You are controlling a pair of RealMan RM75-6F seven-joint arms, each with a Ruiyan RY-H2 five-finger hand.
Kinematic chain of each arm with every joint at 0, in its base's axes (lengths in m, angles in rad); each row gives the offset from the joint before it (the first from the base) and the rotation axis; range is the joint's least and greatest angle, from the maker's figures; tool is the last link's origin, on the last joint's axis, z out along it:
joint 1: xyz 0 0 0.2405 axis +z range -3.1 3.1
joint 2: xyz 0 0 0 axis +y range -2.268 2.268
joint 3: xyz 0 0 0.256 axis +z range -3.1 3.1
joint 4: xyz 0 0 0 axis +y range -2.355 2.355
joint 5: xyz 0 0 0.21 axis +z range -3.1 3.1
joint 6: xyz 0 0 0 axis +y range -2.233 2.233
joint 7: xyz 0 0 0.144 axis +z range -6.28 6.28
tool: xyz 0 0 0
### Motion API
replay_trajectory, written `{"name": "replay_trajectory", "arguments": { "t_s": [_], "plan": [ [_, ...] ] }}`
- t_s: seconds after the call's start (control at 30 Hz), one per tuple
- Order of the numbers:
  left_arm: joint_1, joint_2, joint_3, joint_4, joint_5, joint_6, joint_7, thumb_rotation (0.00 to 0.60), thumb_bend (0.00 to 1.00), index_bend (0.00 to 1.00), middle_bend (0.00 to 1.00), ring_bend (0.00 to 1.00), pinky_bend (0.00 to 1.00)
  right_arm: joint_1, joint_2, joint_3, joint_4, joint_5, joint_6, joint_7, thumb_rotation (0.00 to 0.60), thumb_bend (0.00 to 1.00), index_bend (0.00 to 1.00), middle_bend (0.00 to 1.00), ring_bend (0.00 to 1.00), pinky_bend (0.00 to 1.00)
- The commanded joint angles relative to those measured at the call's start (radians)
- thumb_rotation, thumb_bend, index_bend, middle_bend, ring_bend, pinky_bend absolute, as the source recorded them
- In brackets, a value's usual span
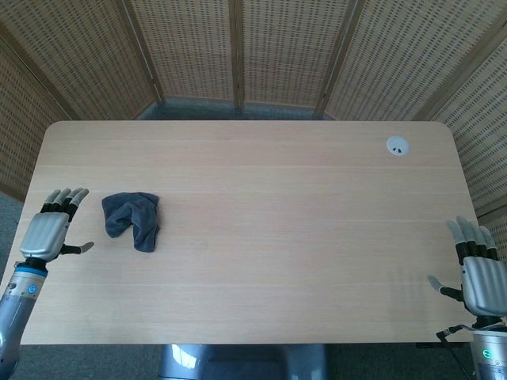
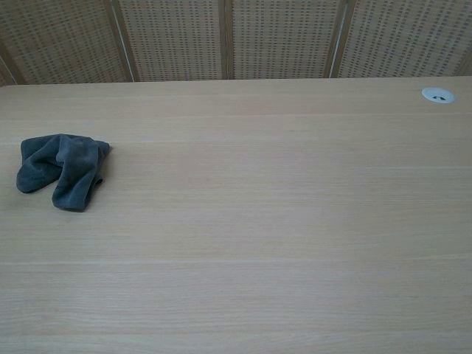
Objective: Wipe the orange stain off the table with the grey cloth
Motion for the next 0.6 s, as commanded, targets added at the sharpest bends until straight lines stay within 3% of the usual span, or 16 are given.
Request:
{"name": "replay_trajectory", "arguments": {
  "t_s": [0.03,0.37,0.6],
  "plan": [
    [0.062,0.019,0.022,-0.004,0.037,0.092,-0.027,0.600,0.00,0.00,0.00,0.00,0.02,0.000,0.003,-0.001,-0.003,0.000,-0.001,-0.002,0.600,0.00,0.00,0.00,0.00,0.00],
    [0.196,0.004,0.036,-0.002,0.112,0.316,-0.073,0.600,0.00,0.01,0.00,0.00,0.01,-0.006,0.003,0.008,0.000,-0.002,0.024,-0.014,0.600,0.00,0.00,0.00,0.00,0.00],
    [0.225,0.033,0.045,-0.053,0.138,0.333,-0.058,0.600,0.00,0.02,0.00,0.00,0.02,-0.010,0.010,0.007,-0.005,-0.006,0.036,-0.049,0.600,0.00,0.00,0.00,0.00,0.00]
  ]
}}
